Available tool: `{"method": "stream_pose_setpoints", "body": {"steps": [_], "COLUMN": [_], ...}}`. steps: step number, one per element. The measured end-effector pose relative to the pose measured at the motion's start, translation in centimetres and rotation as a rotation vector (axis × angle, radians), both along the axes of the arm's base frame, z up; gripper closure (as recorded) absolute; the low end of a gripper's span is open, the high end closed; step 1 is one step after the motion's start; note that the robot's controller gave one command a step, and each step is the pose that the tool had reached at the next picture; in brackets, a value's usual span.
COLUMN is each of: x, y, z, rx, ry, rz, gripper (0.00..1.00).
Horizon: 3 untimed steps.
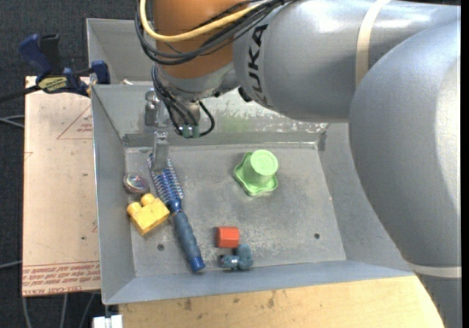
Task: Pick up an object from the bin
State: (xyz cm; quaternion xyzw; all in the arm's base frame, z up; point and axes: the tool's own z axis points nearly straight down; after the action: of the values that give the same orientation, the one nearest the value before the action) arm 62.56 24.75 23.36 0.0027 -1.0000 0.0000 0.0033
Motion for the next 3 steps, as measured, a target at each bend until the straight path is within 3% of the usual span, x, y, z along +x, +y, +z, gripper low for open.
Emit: {"method": "stream_pose_setpoints", "body": {"steps": [1,2,3], "x": [-1.3,-3.7,-8.3], "y": [-1.1,-4.9,-2.3], "z": [-14.1,-16.1,-16.1], "rx": [0.000,0.004,0.005], "ry": [-0.001,-0.012,-0.016], "rz": [0.044,0.337,0.615], "gripper": [0.00,0.00,0.00]}}
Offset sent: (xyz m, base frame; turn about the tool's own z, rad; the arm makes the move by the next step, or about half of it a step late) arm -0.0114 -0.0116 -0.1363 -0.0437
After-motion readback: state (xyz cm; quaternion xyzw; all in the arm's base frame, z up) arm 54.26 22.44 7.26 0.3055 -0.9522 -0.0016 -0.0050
